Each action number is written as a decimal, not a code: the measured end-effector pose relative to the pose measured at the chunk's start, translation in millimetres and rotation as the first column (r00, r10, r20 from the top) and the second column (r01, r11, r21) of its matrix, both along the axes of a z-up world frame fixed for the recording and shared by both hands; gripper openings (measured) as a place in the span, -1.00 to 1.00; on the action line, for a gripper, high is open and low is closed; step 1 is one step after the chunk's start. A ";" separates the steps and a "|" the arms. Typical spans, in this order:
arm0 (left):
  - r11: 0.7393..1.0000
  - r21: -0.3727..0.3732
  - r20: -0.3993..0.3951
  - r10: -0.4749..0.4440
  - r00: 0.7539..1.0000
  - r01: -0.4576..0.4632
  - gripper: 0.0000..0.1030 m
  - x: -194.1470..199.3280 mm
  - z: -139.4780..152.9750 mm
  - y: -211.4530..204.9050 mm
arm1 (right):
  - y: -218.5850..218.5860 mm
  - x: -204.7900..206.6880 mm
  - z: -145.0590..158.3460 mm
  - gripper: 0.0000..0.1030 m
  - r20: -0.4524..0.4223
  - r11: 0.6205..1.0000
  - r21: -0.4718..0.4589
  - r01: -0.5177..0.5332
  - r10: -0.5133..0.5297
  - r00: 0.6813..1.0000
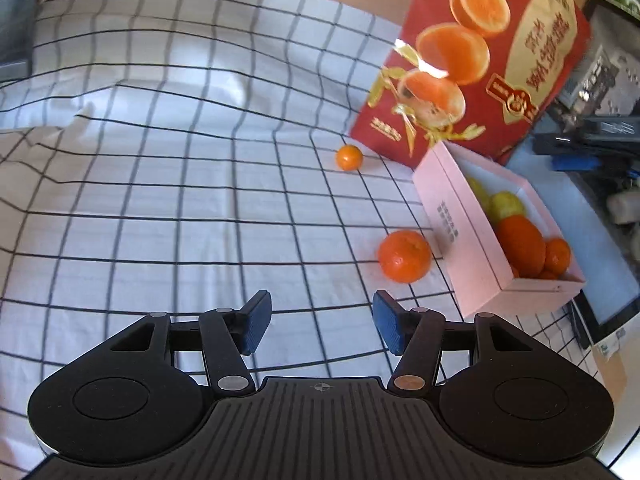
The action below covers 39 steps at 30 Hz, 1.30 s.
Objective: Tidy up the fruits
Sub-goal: 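Withdraw both grippers and close the right gripper on a small mandarin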
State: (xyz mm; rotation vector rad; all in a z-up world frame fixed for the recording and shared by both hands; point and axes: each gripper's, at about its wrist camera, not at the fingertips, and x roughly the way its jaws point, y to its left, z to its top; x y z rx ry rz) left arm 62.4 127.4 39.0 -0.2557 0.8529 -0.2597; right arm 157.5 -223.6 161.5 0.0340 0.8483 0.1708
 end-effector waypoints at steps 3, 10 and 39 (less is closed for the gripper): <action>1.000 -0.002 0.014 0.002 1.000 -0.002 0.19 -10.3 8.1 11.2 | 54.7 25.9 -13.7 0.00 -0.043 0.996 0.003 -0.088 0.088 0.995; 1.000 0.007 0.003 0.016 1.000 -0.016 0.19 -43.7 18.0 43.6 | 134.7 98.9 -71.1 -0.21 -0.183 0.993 0.057 -0.100 0.109 0.977; 0.990 -0.016 -0.072 0.141 0.987 -0.142 0.17 -65.2 1.8 88.3 | 191.5 55.5 -96.0 -0.48 -0.190 0.980 -0.024 -0.195 0.187 0.964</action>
